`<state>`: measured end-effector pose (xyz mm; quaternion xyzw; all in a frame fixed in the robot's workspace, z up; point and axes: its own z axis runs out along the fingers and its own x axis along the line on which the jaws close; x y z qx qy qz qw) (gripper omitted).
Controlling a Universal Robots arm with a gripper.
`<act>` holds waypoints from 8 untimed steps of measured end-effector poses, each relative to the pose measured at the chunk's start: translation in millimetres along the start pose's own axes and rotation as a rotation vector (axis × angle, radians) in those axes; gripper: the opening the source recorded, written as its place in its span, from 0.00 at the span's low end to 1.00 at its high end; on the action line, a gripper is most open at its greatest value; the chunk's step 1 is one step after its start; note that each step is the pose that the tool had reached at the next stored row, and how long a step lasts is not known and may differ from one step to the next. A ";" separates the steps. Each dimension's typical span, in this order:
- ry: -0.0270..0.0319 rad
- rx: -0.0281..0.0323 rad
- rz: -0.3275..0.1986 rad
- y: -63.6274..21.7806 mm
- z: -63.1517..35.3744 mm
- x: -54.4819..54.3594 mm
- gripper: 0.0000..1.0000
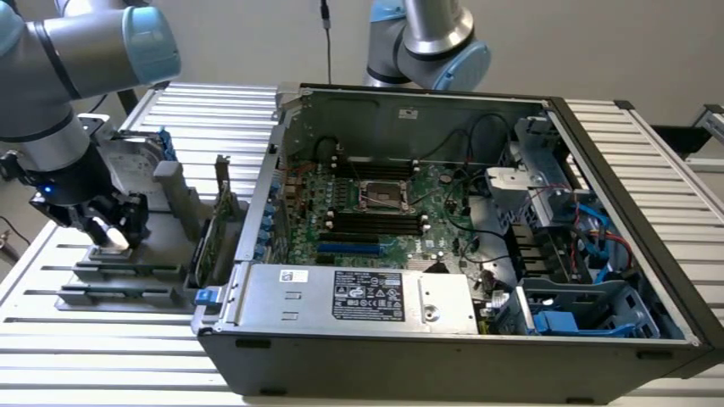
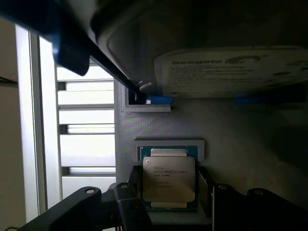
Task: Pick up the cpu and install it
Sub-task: 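Pick up the cpu and move it towards the insertion slot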
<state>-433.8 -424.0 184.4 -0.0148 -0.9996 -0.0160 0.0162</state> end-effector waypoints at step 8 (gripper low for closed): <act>0.0001 0.0001 0.000 0.4 -14.7 0.5 0.55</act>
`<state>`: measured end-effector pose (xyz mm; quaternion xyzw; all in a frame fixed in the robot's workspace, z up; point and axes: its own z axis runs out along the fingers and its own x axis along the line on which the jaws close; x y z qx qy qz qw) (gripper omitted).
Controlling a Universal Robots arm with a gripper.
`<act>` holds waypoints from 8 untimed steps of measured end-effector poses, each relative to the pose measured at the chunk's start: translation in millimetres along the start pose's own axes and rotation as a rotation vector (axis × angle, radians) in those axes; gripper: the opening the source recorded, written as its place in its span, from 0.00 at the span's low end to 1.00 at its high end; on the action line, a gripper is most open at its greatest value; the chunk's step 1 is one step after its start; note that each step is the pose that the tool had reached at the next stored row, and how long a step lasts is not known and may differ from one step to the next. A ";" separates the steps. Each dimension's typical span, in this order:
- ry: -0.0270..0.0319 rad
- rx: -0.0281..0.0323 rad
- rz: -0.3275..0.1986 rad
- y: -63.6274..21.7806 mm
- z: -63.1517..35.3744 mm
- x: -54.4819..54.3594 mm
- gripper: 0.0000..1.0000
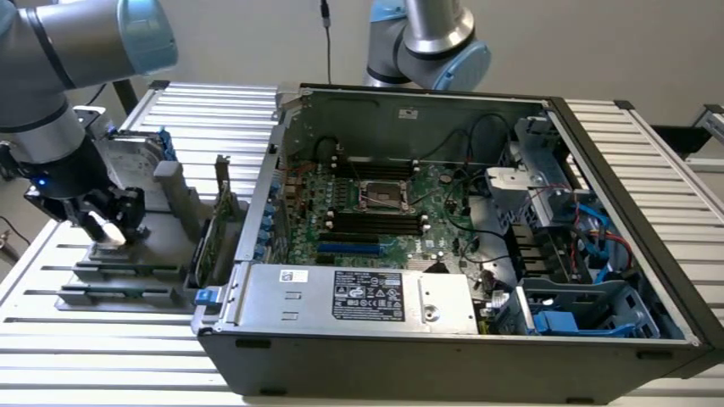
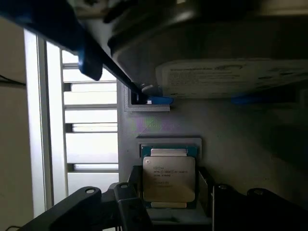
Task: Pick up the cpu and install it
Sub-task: 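Pick up the cpu and move it towards the insertion slot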
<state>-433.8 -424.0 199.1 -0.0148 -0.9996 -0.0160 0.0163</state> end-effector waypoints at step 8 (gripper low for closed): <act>0.0001 0.0000 0.000 1.2 -36.2 1.2 0.55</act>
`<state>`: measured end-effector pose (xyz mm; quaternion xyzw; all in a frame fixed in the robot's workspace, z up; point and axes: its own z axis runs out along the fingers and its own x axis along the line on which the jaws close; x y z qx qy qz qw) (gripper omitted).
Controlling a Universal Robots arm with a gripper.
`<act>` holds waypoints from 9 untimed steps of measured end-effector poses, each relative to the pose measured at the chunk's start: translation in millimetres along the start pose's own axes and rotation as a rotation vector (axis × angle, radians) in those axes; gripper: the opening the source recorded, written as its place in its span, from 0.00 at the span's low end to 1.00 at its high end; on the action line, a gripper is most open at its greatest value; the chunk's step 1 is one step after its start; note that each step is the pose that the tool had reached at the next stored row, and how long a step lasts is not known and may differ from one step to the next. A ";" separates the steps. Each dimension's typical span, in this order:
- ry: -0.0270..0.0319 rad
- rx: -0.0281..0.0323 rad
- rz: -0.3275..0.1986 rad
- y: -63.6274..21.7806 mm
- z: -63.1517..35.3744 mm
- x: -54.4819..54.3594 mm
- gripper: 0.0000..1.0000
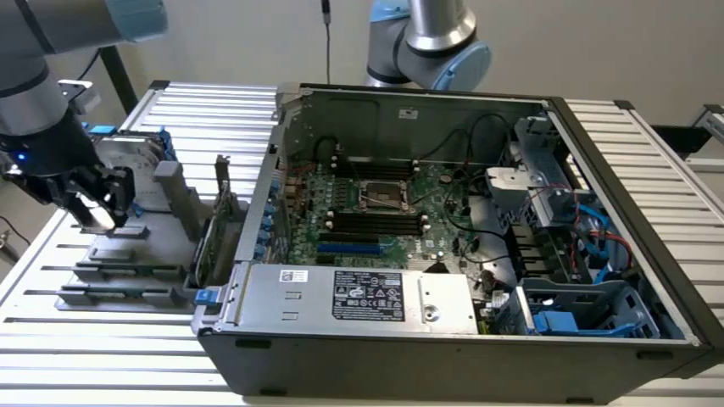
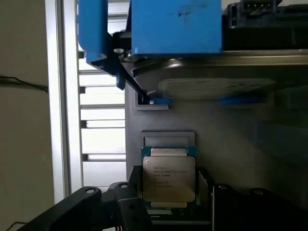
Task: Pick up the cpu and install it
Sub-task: 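Pick up the cpu and move it towards the insertion slot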
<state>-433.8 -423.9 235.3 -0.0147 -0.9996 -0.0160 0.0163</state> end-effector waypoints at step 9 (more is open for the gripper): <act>0.0001 0.0001 -0.003 5.1 -40.8 0.4 0.55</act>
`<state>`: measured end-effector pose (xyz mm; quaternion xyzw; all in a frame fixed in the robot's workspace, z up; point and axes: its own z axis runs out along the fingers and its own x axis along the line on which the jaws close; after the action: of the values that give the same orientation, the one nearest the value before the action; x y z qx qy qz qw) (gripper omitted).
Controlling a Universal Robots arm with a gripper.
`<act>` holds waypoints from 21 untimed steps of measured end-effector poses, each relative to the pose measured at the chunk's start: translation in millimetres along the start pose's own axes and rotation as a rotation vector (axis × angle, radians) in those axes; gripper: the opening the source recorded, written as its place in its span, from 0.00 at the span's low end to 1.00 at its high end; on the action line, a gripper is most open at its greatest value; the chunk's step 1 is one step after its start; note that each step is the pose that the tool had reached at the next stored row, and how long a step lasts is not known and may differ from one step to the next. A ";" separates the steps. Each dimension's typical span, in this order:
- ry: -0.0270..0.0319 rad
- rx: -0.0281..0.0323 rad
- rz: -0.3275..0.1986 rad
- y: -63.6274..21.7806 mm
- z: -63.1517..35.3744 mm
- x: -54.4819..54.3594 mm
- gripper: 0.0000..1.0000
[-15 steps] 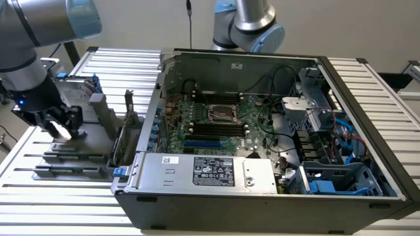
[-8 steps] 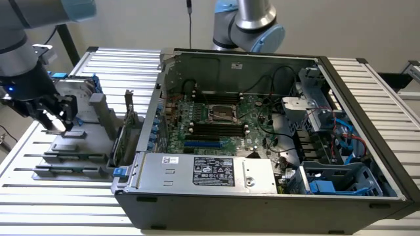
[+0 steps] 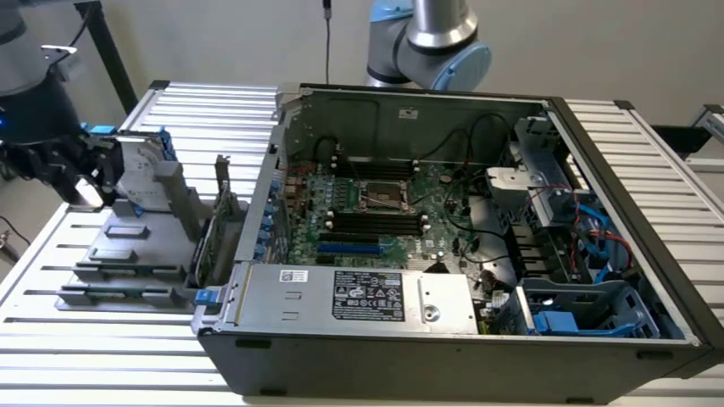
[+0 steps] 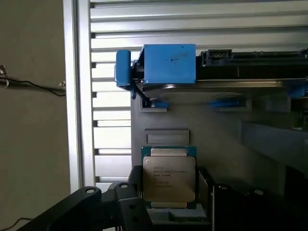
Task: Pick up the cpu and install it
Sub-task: 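Pick up the cpu and move it towards the insertion slot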
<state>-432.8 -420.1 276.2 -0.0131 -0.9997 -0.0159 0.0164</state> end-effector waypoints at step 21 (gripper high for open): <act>0.0098 -0.0016 -0.017 6.0 -92.8 -56.5 0.55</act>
<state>-373.2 -418.5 367.2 -0.0044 -0.9996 -0.0169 0.0211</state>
